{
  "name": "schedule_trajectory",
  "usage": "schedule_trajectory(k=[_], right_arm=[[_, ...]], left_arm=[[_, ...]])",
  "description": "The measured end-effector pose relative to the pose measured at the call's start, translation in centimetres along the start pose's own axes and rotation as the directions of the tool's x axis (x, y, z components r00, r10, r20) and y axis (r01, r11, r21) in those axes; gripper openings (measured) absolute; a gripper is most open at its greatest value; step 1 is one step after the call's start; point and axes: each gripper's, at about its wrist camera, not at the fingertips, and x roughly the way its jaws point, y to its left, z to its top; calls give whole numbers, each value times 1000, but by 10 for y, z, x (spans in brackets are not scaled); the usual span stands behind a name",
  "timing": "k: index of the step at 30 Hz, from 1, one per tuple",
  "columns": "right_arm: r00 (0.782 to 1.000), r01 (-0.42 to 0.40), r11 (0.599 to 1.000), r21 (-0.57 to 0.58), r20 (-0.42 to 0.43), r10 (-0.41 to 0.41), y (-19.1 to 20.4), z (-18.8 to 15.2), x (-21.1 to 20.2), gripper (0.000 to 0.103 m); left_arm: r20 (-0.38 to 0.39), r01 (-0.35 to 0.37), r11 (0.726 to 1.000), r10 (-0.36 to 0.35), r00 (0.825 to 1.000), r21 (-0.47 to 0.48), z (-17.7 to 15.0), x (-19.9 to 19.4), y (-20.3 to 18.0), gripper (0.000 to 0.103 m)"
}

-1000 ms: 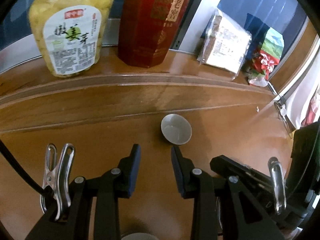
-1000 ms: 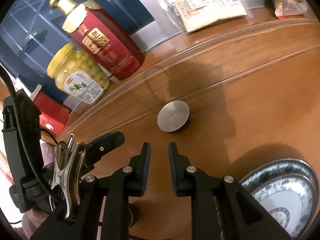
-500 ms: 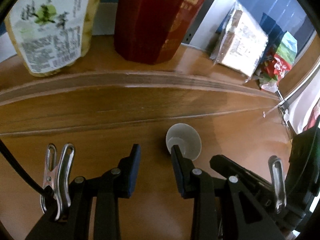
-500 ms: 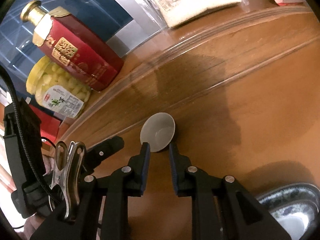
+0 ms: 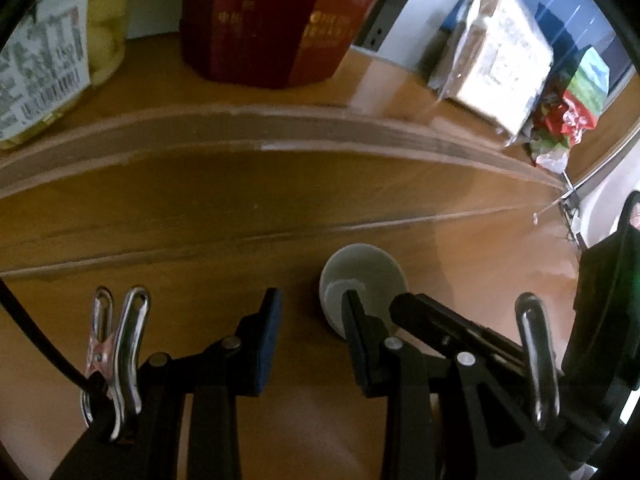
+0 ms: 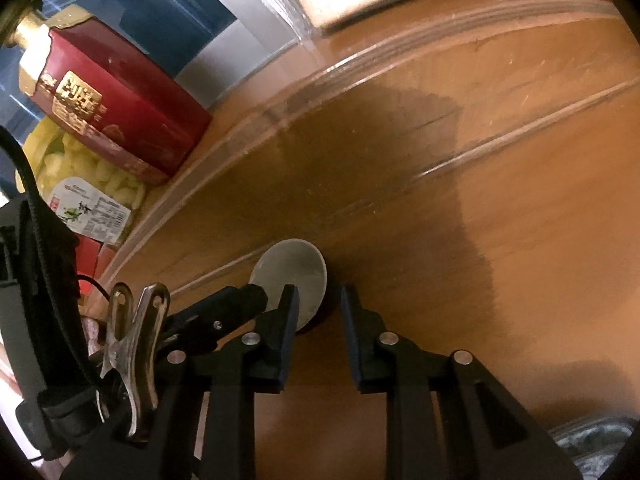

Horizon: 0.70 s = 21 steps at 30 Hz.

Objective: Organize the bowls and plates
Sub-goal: 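Carry the two stacked bowls toward the last bowl with the right tool, then lower the held bowls into the last bowl with the right tool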

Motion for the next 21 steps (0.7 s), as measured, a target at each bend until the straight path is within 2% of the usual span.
schedule_trajectory(k=[4, 6, 9, 21], right_arm=[[1000, -2, 1000, -14, -13, 2, 1, 1, 6, 23], [1000, -9, 1000, -21, -20, 8, 2, 0, 7, 18], [1000, -8, 999, -42, -26, 7, 7, -4, 7, 17], [999, -21, 999, -44, -43, 19, 12, -14, 3, 15]], left_arm=[[-12, 10, 1000, -10, 1000, -3, -1, 4, 4, 24], [-23, 18, 1000, -18, 1000, -4, -1, 6, 5, 21], [-37, 34, 999, -34, 999, -7, -3, 7, 9, 13], [-55, 47, 999, -47, 997, -13, -11, 3, 13, 11]])
